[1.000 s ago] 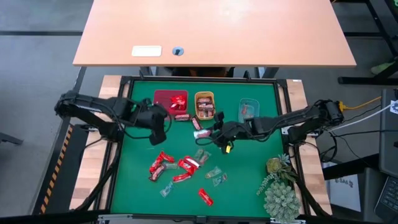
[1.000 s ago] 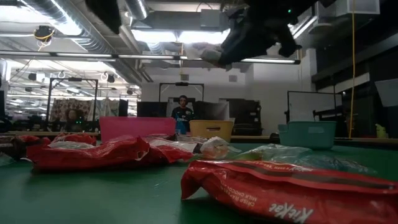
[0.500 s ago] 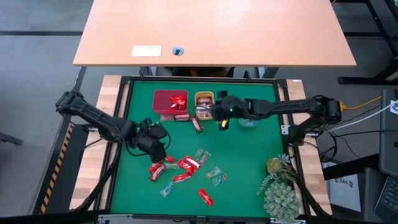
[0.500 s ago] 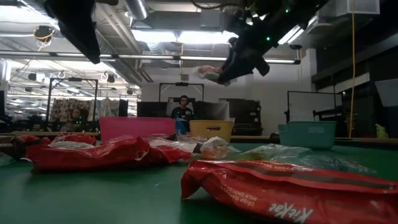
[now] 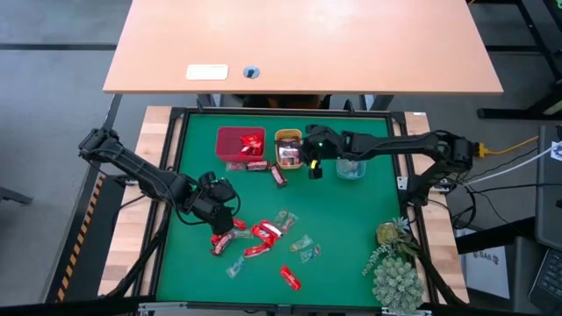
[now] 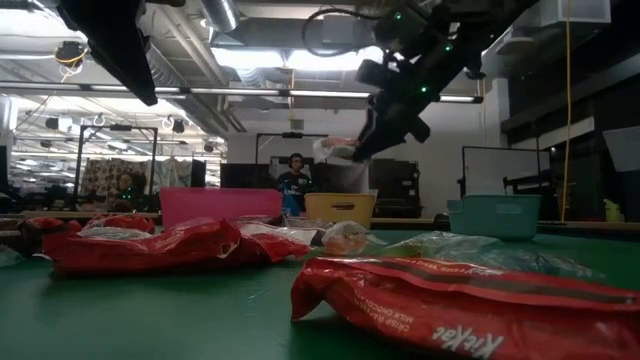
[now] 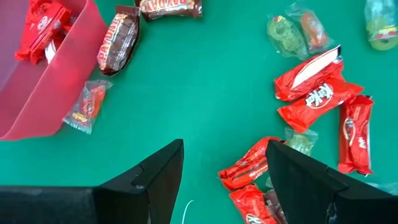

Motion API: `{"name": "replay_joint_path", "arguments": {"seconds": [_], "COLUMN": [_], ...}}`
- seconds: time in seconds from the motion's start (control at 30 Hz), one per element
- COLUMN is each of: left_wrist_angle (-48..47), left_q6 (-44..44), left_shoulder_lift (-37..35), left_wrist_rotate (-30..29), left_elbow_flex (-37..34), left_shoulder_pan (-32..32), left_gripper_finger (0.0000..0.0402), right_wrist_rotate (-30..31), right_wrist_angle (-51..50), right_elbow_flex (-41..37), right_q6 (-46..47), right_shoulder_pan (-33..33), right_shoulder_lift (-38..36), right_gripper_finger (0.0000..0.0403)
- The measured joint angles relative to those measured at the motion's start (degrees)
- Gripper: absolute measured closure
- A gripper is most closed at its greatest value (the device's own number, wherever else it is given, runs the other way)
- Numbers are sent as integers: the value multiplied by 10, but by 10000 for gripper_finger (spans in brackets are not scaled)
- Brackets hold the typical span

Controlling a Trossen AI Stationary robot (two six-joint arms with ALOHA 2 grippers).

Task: Sort candy
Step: Put the white chocolate bar into the yellow bin

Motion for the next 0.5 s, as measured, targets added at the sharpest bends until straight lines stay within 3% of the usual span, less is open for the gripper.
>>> {"name": "replay_joint_path", "arguments": {"seconds": [0.3,0.5], "left_wrist_angle": [4,4], "left_q6": [0,0], "left_shoulder_lift": [0,0], "left_wrist_rotate": [1,2], "left_elbow_flex": [0,0], "left_shoulder_pan": [0,0], "left_gripper_finger": [179,179], "right_wrist_rotate": [1,6], "right_wrist_angle": [-1,1], "right_elbow_flex": [0,0], "right_q6": [0,0], "right_shoulder_pan": [0,0], "right_shoulder_lift": [27,27], "right_gripper_finger": [281,231]}}
